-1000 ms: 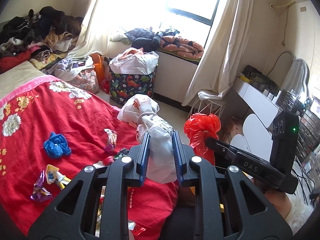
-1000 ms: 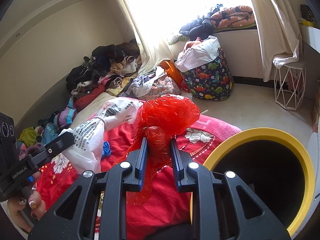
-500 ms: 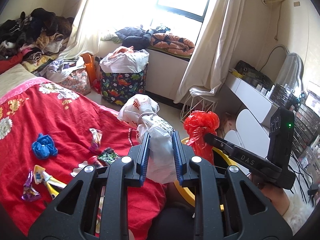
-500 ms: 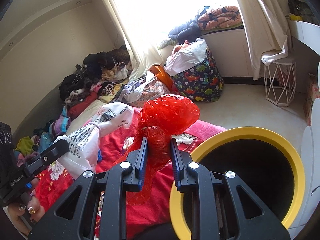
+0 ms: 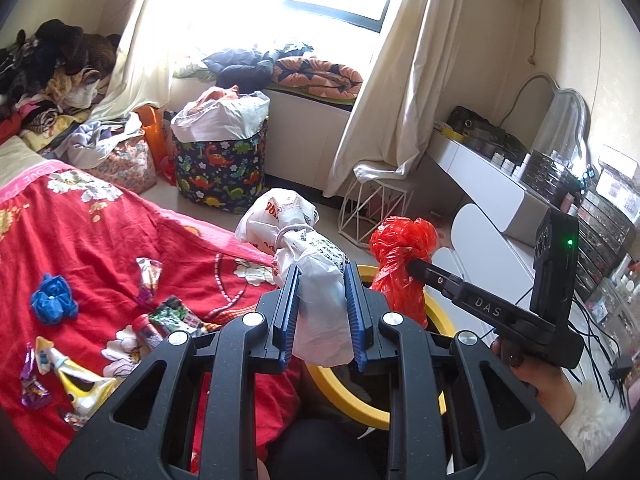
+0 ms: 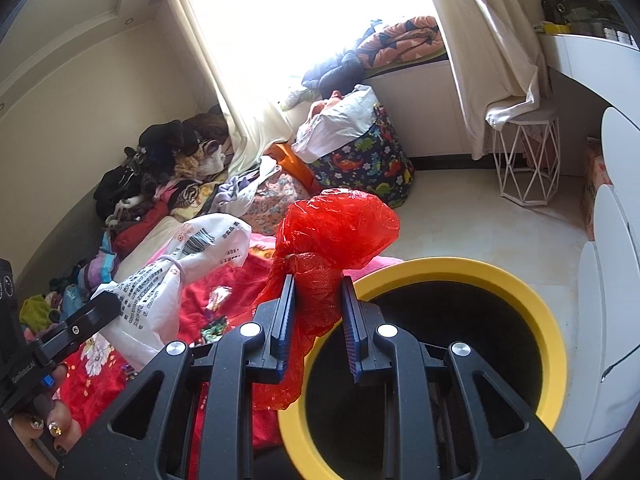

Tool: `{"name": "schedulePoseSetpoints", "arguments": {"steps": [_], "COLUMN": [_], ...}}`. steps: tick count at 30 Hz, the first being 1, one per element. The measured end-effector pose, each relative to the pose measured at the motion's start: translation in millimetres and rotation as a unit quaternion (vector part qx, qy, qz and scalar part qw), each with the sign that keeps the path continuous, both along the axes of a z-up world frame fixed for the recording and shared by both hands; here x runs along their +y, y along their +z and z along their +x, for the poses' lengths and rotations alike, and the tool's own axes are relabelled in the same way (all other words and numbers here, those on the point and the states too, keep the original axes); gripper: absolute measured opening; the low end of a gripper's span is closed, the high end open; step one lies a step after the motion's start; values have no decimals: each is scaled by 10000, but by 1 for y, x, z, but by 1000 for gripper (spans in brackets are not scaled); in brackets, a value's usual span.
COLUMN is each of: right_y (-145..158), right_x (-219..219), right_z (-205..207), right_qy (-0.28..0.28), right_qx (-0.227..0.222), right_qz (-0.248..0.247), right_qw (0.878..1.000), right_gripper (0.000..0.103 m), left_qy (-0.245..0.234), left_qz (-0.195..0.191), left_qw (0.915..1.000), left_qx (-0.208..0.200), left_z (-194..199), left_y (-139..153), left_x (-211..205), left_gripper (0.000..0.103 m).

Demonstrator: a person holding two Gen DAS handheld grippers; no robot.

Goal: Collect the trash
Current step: 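Carry the white bag and red bag with both grippers over the bin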

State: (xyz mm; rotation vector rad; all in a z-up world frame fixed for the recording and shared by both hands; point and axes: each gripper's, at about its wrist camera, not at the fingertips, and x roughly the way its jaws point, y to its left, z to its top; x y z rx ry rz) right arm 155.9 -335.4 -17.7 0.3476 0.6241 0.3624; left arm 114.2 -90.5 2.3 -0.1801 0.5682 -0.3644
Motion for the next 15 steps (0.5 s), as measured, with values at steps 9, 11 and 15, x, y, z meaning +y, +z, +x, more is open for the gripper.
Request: {"name": "schedulePoseSetpoints", "arguments": {"steps": [9,11,15], "right_y": [-10,-12,-16], "right_x": [-25,-30,-41], "right_z": [-3,-3,-3], "right_qy": [-342,-415,-560], "right_qx": [76,87,148], "right_qz": [-70,-75,-65], "right_qw": [9994,9991,9983], "right_gripper": [21,21,21], "left_qy": [-217,-257,-345], "left_qz": [51,69,86], "left_qw": [9997,9996,9992], "left_qx": [104,121,165], "left_z": [3,4,6], "left_y": [-8,-9,-13], "left_x": [-21,-25,-33], "left_gripper": [16,16,16]}}
